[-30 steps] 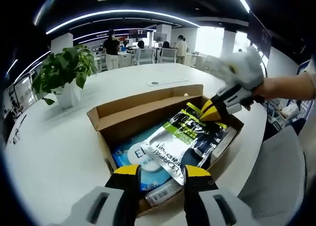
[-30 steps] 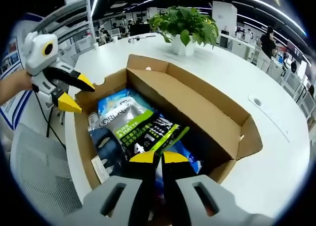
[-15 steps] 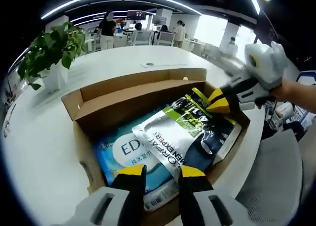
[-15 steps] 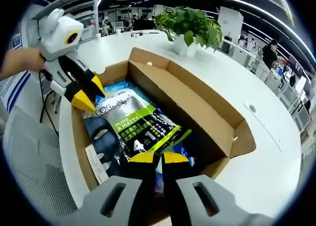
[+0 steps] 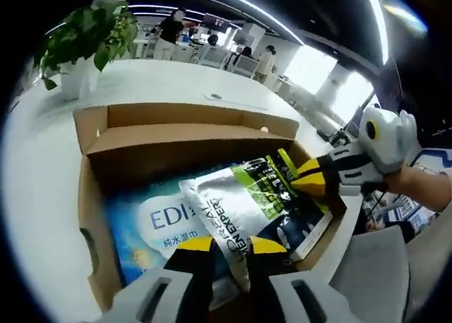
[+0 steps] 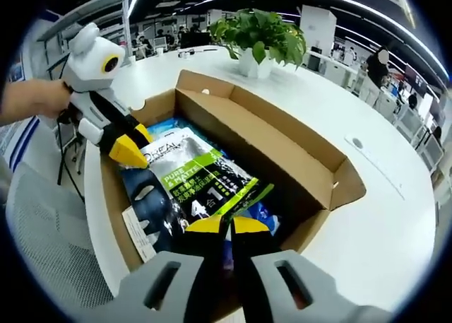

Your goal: Operate the shoe box by opening the lid, removing the specified soft item, and placing it in the target area until the item is outside and the box remains undamaged.

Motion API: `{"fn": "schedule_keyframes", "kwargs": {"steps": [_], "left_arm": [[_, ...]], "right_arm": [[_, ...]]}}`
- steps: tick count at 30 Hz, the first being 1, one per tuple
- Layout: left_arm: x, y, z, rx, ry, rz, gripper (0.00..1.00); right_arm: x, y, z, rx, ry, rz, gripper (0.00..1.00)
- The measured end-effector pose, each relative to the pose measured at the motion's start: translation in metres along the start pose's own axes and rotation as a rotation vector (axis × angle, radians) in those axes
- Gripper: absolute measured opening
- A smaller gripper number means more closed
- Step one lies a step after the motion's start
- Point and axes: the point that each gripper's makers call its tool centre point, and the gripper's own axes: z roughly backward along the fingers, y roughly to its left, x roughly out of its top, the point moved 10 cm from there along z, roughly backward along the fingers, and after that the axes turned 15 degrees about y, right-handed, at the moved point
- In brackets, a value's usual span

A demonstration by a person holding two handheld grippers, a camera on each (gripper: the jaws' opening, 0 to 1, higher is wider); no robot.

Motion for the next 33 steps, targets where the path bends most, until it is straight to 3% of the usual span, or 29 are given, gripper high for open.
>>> {"fn": "schedule_keyframes", "kwargs": {"steps": [5,13,33], "left_arm": [[0.001,-0.004,0.001,0.025,-0.002,-0.023,0.05],[0.003,-0.01,0.007,0.014,0.0,0.006,0.03],[0.027,-0.043,0.031,0.061,-0.059,-0.048,0.0]], "right_arm": [[-0.002,0.0,0.001,0.01,-0.013,-0.044,0.01],[-0.007,0.0,0.007,0.041,-0.044,-0.14,0.0],[-0.005,-0.007,0.04,0.042,-0.144,-0.257,0.0]]}}
